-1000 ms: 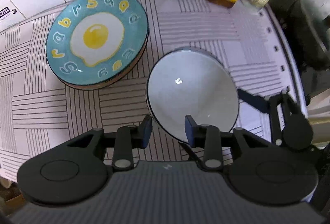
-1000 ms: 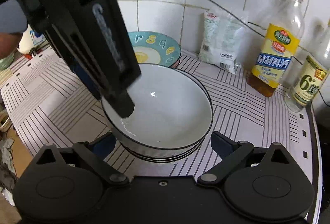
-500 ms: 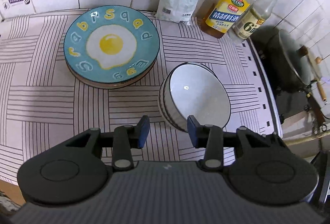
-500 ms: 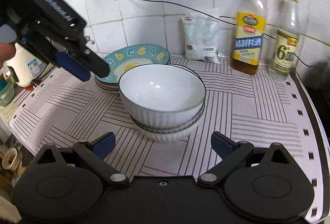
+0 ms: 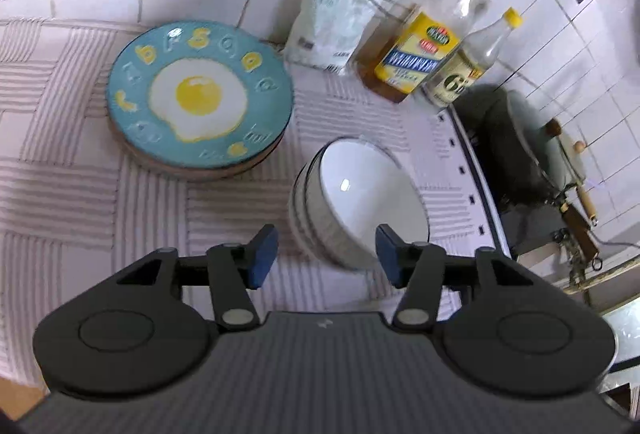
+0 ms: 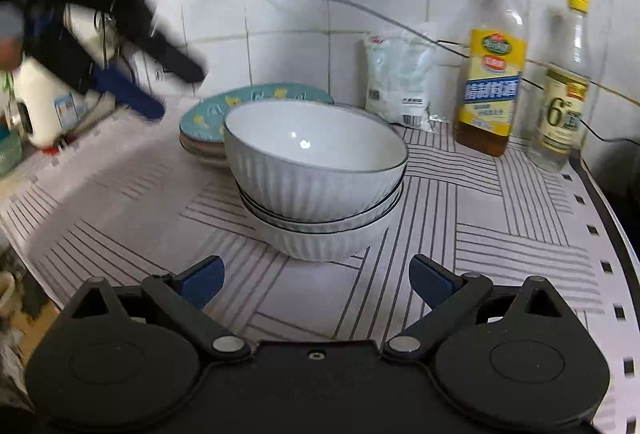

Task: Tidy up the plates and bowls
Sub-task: 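Grasp the rim of the nested white bowls with the left gripper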

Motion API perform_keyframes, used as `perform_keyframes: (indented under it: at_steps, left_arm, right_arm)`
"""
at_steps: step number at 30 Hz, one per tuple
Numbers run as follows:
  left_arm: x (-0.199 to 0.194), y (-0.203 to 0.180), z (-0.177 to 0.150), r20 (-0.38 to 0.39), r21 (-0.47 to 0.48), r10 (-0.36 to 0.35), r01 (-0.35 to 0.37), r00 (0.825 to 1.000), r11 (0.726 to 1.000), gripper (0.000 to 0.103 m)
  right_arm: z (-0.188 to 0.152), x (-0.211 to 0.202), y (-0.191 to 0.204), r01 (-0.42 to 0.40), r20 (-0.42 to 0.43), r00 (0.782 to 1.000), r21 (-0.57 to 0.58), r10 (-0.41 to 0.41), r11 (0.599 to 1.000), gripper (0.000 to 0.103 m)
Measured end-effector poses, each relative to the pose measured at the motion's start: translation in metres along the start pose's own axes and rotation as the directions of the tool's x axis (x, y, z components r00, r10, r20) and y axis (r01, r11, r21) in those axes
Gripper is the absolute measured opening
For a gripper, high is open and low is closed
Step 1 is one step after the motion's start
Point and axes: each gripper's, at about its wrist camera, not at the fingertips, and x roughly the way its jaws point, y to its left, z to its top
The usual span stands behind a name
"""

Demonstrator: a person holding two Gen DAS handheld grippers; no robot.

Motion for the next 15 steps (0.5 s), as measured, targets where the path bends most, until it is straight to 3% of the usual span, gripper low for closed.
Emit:
perform_keyframes:
  at_steps: [3,7,12,15]
  left_arm:
    - [0.020,0.001,0.011,-0.004,-0.022,-0.024,0.024,1.000,0.999,0.063]
    - [0.055,0.007,0.016,-0.048,-0.049,-0.028,0.026,0.998,0.998,0.063]
    - [0.086,0.009,0.007,-0.067,-0.011,0.022,-0.022,0.998,1.000,0.060]
    - [0.092,0.009,0.002,-0.063,-0.010,0.014,-0.015,0.998,1.000,0.055]
  right_arm:
    - [-0.002,0.021,-0.005,0.013,-0.019,1.000,-0.015,-0.014,1.000,0.100]
    - [-0.001,0.039,-0.008,0.018,-0.003,1.000,-0.016,-0.018,1.000,0.100]
    - [0.004,0.052,-0.006,-0.001,0.032,0.999,-0.023,0.002,1.000,0.100]
    - [0.007,0.058,-0.008,-0.023,0.036,0.999,-0.014,0.023,1.000,0.101]
